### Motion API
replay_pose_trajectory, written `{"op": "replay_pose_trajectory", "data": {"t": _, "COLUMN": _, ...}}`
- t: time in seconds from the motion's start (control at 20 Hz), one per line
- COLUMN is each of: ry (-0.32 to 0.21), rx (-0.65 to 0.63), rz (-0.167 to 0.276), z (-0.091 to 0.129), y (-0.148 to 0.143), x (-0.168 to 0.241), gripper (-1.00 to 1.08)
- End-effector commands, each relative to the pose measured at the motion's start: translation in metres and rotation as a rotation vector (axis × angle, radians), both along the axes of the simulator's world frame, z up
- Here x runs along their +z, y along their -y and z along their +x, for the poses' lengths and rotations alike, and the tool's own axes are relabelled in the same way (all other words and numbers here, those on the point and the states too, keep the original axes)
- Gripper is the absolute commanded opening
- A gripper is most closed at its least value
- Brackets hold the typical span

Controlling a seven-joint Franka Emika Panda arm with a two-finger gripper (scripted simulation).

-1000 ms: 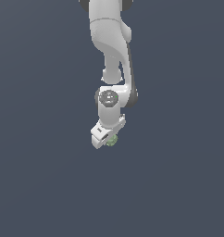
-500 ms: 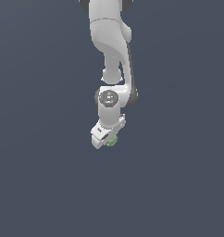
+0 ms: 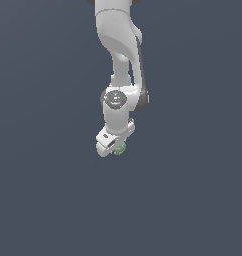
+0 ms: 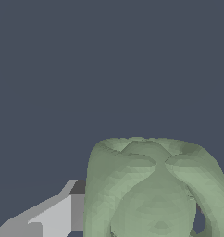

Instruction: Pick up the object and move it to a goal position.

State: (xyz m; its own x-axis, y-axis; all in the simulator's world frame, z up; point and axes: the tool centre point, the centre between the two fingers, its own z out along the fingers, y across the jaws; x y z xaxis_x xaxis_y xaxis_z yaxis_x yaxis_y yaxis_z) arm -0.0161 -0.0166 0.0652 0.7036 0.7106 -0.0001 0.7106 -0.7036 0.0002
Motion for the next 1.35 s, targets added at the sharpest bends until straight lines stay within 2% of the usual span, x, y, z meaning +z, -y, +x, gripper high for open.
{"op": "replay_pose_trajectory", "data": {"t": 0.0, "ry": 0.001, "rx": 0.000, "rz": 0.000, "z": -0.002, "y": 0.004, "x": 0.015, "gripper": -1.00}}
{"op": "replay_pose_trajectory", "data": {"t": 0.7, "ry": 0.000, "rx": 0.001, "rz": 0.001, "z": -0.014, "y": 0.029, "x": 0.125, "gripper": -1.00}}
{"op": "replay_pose_trajectory", "data": {"t": 1.0, "ry": 0.000, "rx": 0.000, "rz": 0.001, "z": -0.016, "y": 0.034, "x": 0.144, "gripper": -1.00}}
{"op": "replay_pose_trajectory", "data": {"t": 1.3, "ry": 0.000, "rx": 0.000, "rz": 0.000, "z": -0.014, "y": 0.034, "x": 0.143, "gripper": -1.00}}
